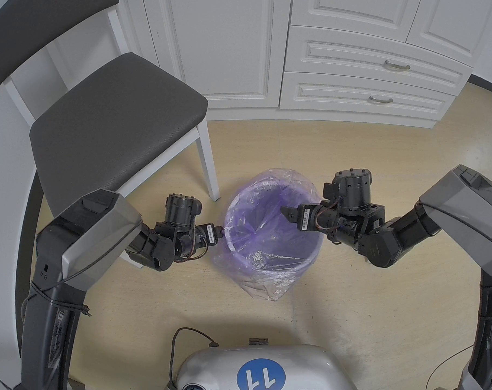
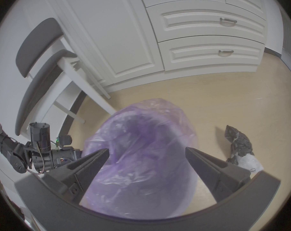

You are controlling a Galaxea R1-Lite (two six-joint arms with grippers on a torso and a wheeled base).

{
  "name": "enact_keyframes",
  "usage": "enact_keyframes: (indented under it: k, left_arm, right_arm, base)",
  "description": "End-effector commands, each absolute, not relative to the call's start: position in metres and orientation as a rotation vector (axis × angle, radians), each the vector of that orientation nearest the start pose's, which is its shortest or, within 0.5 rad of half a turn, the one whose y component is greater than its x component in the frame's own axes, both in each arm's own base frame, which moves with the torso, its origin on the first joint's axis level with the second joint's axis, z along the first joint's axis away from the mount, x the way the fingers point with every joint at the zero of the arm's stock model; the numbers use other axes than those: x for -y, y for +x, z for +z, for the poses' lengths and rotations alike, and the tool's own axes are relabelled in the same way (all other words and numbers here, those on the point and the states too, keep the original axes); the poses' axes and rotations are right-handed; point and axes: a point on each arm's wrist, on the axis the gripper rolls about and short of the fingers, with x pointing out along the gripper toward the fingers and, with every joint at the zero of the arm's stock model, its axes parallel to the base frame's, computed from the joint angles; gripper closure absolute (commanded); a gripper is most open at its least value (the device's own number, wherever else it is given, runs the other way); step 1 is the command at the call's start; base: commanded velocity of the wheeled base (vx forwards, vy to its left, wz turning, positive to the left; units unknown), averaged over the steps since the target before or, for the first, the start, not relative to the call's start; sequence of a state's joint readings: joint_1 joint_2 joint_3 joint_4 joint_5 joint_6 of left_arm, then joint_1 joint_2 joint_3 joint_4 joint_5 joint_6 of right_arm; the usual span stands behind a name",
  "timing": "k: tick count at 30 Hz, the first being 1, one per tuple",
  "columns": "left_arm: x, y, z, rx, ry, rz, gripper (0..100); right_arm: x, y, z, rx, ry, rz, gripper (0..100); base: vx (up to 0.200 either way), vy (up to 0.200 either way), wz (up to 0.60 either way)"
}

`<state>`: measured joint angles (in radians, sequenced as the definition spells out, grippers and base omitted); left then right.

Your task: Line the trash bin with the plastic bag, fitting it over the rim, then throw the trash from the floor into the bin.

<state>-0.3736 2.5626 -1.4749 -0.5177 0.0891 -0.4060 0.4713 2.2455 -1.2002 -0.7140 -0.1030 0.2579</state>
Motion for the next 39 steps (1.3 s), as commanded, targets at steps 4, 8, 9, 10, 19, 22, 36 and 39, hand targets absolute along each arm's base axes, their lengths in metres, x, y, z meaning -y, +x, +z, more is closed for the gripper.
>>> enact_keyframes:
  k: [4, 8, 9, 10, 19, 22, 36, 39]
  left_arm:
    - [0.159, 0.418, 0.030, -0.498, -0.294, -0.179, 0]
    - [0.161, 0.405, 0.031, -0.475, -0.300, -0.202, 0]
    - [0.161, 0.404, 0.031, -0.472, -0.300, -0.204, 0]
    - [0.161, 0.403, 0.032, -0.462, -0.304, -0.206, 0]
    - [0.158, 0.394, 0.025, -0.443, -0.328, -0.212, 0]
    - [0.158, 0.393, 0.028, -0.429, -0.331, -0.215, 0]
    - [0.160, 0.391, 0.034, -0.417, -0.332, -0.223, 0]
    - [0.160, 0.391, 0.034, -0.417, -0.332, -0.223, 0]
  right_arm:
    - [-0.228, 0.378, 0.071, -0.366, 0.170, 0.391, 0]
    - [-0.238, 0.384, 0.063, -0.379, 0.230, 0.401, 100]
    - [-0.241, 0.384, 0.062, -0.387, 0.251, 0.406, 100]
    - [-0.248, 0.383, 0.060, -0.401, 0.293, 0.412, 100]
    - [-0.267, 0.397, -0.001, -0.494, 0.314, 0.399, 100]
    - [-0.266, 0.395, -0.011, -0.549, 0.282, 0.383, 100]
    - [-0.262, 0.386, 0.002, -0.625, 0.248, 0.370, 100]
    - [-0.263, 0.388, 0.010, -0.600, 0.269, 0.373, 100]
  base:
    - [0.000, 0.000, 0.00]
    - [0.000, 0.000, 0.00]
    - [0.000, 0.000, 0.00]
    - [0.000, 0.000, 0.00]
    - [0.000, 0.000, 0.00]
    - [0.000, 0.000, 0.00]
    - [0.000, 0.000, 0.00]
    - [0.000, 0.000, 0.00]
